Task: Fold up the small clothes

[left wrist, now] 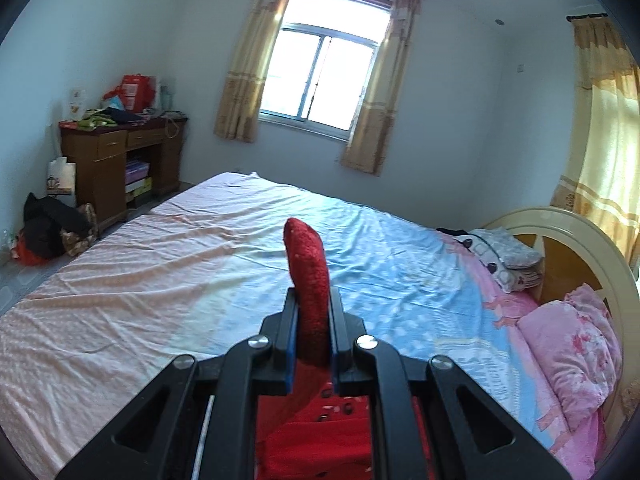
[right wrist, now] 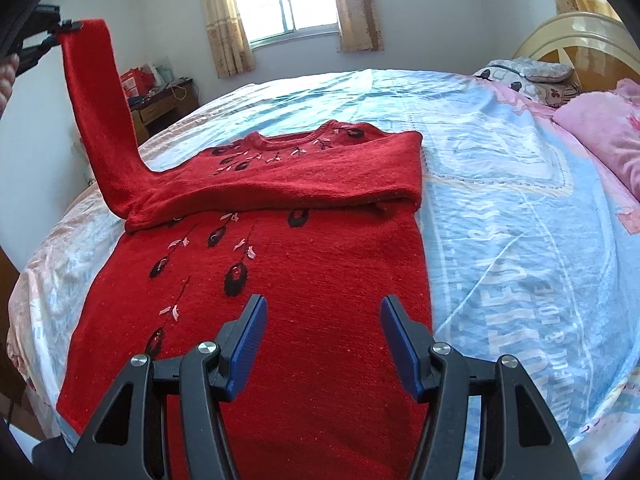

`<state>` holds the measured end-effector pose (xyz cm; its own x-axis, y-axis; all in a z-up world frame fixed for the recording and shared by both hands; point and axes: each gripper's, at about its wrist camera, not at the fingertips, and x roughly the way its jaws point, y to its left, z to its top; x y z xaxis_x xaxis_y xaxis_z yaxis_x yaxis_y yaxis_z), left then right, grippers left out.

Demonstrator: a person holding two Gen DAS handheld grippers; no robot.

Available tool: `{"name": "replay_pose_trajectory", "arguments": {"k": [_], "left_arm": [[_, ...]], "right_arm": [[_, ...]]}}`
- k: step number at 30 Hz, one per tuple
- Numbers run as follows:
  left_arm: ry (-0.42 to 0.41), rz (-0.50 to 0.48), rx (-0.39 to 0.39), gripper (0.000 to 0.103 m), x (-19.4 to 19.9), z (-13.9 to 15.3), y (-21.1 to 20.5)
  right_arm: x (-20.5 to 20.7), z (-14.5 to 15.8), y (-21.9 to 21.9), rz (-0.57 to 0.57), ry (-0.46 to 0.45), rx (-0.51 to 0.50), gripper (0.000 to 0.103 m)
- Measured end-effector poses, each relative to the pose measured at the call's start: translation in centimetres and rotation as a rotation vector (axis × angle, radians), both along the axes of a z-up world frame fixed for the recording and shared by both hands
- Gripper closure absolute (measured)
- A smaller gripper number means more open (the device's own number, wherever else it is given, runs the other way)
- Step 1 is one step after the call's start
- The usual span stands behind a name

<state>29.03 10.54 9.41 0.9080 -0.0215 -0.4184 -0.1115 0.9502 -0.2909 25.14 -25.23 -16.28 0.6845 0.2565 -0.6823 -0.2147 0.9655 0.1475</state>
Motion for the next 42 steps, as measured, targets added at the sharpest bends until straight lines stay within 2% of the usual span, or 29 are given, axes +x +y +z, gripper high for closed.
{"name": "replay_pose_trajectory", "arguments": {"k": [6, 11, 15, 24, 26, 27, 28, 29, 30, 33, 34, 37, 40, 42], "left_arm": [[-0.003, -0.061, 0.012, 0.090, 1.8, 0.7, -4.3], [0.014, -0.129, 0.041, 0.090, 3.0, -0.4, -9.0], [0.040, -0.173, 0.113, 0.090, 4.0, -2.9, -13.7], [0.110, -0.260, 0.283, 0.089, 5.7, -11.1, -24.4], [0.126, -0.282, 0.335, 0.080, 5.9, -12.7, -26.5], [0.138, -0.289, 0.358, 0.080, 5.8, -13.4, -27.3], [0.142, -0.295, 0.367, 0.077, 5.7, -13.7, -27.6], [0.149, -0.308, 0.382, 0.067, 5.3, -14.1, -27.9], [0.141, -0.324, 0.391, 0.063, 4.7, -14.3, -27.9], [0.114, -0.330, 0.438, 0.060, 2.9, -14.5, -26.5], [0.111, -0.323, 0.448, 0.054, 2.6, -14.7, -26.1], [0.102, -0.267, 0.501, 0.038, 0.8, -15.9, -22.7], [0.136, -0.147, 0.576, 0.036, 0.3, -17.7, -17.7], [0.182, -0.068, 0.589, 0.036, 0.6, -18.7, -14.7]], "right_arm": [[-0.1, -0.3, -0.3, -0.024, -0.006, 0.016, 0.043], [0.1, -0.2, -1.6, -0.092, -0.020, 0.048, 0.043], [0.6, -0.2, -3.6, -0.173, -0.023, 0.088, 0.043], [1.4, -0.2, -7.8, -0.322, -0.023, 0.176, 0.043], [1.5, -0.3, -8.4, -0.339, -0.019, 0.193, 0.043], [1.6, -0.3, -8.7, -0.344, -0.016, 0.197, 0.043], [1.7, -0.4, -8.9, -0.349, -0.013, 0.198, 0.043], [1.8, -0.4, -9.1, -0.352, -0.013, 0.200, 0.043], [1.9, -0.3, -9.2, -0.353, -0.012, 0.205, 0.043], [2.1, -0.4, -9.3, -0.341, -0.007, 0.210, 0.043], [2.2, -0.4, -9.2, -0.335, -0.007, 0.208, 0.043], [2.1, -0.4, -8.6, -0.308, -0.007, 0.196, 0.043], [1.8, -0.5, -7.3, -0.263, -0.016, 0.164, 0.043], [1.7, -0.4, -6.5, -0.216, -0.025, 0.158, 0.043]]}}
